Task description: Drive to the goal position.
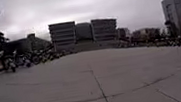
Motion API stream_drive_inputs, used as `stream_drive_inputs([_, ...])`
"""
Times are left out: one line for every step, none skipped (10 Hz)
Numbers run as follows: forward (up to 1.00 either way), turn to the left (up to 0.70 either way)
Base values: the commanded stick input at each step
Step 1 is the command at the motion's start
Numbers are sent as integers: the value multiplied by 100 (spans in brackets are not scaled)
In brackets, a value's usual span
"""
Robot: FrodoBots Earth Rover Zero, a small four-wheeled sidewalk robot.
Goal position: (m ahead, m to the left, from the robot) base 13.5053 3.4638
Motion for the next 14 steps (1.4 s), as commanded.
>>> stream_drive_inputs([70, 0])
stream_drive_inputs([70, 0])
stream_drive_inputs([70, 0])
stream_drive_inputs([70, 0])
stream_drive_inputs([70, 0])
stream_drive_inputs([70, 0])
stream_drive_inputs([70, 0])
stream_drive_inputs([70, 0])
stream_drive_inputs([70, 0])
stream_drive_inputs([70, 0])
stream_drive_inputs([70, 0])
stream_drive_inputs([70, 0])
stream_drive_inputs([70, 0])
stream_drive_inputs([70, 0])
